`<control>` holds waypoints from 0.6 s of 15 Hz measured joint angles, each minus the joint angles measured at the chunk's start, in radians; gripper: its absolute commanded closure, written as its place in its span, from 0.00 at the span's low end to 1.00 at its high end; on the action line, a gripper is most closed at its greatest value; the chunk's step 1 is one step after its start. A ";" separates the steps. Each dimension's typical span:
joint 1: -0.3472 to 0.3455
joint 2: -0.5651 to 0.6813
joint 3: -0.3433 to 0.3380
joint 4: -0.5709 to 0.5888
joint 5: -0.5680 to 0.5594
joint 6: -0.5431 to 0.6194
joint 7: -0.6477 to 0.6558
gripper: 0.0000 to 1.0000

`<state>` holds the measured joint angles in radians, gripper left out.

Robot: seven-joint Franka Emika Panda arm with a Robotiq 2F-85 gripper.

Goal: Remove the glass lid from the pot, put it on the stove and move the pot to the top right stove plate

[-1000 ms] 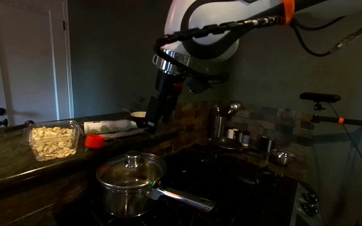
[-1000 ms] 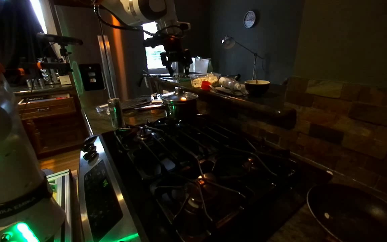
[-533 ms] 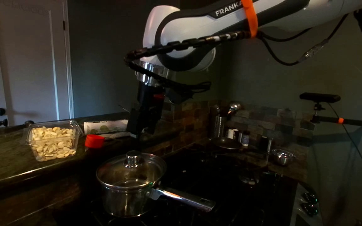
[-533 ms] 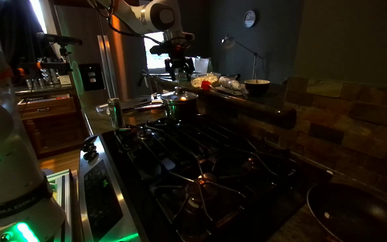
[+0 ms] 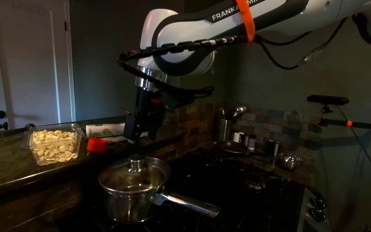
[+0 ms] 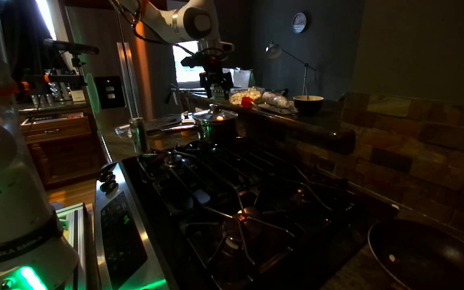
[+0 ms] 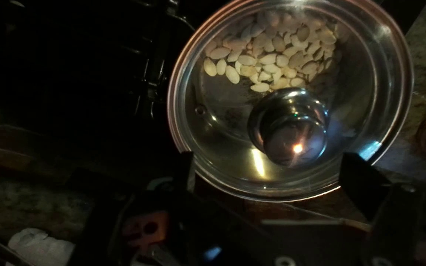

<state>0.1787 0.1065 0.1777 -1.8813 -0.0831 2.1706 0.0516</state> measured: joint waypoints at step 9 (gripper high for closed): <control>0.035 0.063 0.000 0.032 -0.057 -0.003 0.247 0.00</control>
<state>0.2132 0.1698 0.1777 -1.8496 -0.1404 2.1674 0.2988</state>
